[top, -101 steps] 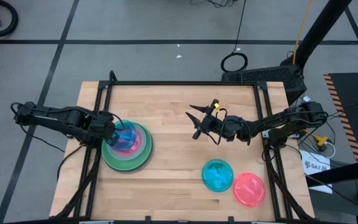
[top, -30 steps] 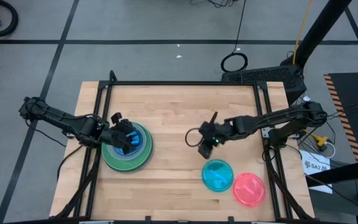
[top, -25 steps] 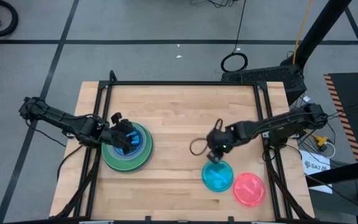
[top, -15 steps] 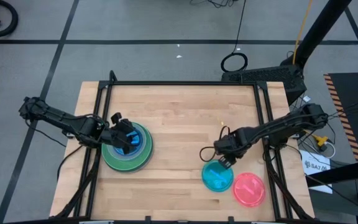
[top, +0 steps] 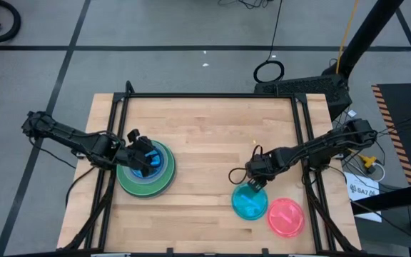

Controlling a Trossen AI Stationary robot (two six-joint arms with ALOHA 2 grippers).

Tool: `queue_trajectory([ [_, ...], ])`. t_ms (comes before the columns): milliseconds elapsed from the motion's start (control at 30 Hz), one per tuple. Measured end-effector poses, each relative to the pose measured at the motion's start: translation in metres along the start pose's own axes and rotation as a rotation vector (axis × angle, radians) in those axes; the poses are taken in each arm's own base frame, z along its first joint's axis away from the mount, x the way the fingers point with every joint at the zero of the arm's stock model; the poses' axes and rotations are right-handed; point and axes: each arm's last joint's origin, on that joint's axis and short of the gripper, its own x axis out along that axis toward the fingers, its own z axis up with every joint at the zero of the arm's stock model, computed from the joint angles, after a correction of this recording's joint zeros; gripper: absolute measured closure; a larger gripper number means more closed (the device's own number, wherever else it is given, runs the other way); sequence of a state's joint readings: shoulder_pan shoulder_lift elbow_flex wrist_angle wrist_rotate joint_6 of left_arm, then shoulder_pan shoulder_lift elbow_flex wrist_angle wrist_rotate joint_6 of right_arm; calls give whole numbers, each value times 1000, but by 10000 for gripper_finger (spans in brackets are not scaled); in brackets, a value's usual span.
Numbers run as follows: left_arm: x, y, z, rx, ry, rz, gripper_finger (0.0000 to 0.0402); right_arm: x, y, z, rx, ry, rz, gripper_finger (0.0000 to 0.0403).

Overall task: Stack plastic plates
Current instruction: Stack the light blue plate on top of the light blue plate

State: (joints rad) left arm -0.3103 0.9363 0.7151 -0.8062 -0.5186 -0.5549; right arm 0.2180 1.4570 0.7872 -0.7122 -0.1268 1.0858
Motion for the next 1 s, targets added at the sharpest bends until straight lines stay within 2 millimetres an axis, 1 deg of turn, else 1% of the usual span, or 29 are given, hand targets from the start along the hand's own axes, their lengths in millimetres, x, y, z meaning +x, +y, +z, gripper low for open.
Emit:
queue_trajectory([
  [100,0,0,0,0,0,0,245,0,1,0,-11,4,8,248],
  [233,0,0,0,3,0,0,245,-2,1,-2,-26,67,46,248],
  [433,0,0,0,-1,0,2,245,-4,6,-2,-69,32,96,248],
  [633,0,0,0,-20,0,3,245,3,9,-5,-108,1,50,248],
  [833,0,0,0,-19,-1,5,245,4,14,-4,-163,-40,85,248],
  [1000,0,0,0,-23,-1,6,245,6,15,-4,-191,-38,75,248],
])
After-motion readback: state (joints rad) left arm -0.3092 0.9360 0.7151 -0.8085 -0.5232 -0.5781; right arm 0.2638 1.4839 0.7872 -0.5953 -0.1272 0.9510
